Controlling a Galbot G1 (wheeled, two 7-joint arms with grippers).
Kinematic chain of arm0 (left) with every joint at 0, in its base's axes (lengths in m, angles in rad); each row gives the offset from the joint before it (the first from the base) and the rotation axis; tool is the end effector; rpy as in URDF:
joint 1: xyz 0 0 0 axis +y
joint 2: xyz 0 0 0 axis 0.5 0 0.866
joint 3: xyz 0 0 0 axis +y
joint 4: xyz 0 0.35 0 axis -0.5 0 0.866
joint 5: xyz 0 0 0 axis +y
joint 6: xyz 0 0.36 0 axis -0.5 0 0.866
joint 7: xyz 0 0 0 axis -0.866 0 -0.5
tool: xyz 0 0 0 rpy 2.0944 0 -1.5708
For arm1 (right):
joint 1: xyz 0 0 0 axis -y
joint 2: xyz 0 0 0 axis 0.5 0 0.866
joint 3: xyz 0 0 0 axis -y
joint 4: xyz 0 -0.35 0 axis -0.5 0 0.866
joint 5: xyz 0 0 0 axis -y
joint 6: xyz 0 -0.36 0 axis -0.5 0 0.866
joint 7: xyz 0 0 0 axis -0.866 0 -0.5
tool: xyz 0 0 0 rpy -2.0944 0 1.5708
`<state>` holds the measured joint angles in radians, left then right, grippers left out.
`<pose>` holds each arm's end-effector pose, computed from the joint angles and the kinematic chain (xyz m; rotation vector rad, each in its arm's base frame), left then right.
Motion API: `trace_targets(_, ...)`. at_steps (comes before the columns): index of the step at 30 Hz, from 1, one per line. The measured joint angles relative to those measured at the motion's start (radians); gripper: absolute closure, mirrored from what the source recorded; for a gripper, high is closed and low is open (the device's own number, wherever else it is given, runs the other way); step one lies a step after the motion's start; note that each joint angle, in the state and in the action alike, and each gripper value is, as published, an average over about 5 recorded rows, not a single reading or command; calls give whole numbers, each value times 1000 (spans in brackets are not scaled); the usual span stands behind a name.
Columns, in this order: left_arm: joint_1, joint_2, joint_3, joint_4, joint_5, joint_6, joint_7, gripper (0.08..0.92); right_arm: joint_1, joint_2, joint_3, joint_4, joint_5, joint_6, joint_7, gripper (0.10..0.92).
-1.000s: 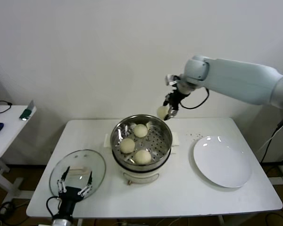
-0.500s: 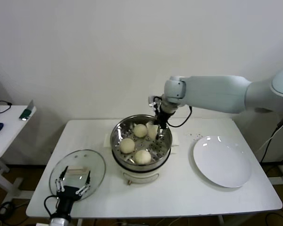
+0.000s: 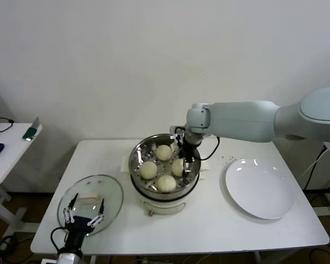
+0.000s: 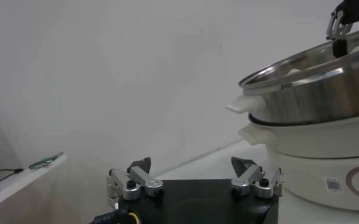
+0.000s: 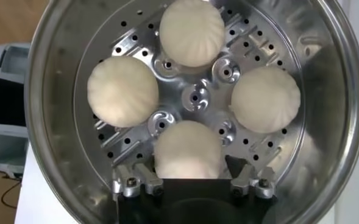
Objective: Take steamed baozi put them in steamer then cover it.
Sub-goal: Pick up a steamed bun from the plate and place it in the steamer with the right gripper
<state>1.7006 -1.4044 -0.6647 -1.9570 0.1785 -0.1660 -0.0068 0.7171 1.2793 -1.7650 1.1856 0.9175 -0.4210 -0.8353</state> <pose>0.1383 0.0818 -0.3624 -0.0133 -2.9909 -0.5937 0.5692 0.1012 -0.1121 1.3599 -1.3224 1.2717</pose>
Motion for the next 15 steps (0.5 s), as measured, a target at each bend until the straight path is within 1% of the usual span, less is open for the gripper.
trace_targets(8,-7,1,0,1,1,2,-3,177,21,-23,9,13,-16,20,-27,202)
trace_targets(15,-19,2,-4,15,30,-6,-14,177,62,-83,43,18,-27,62,-61,203)
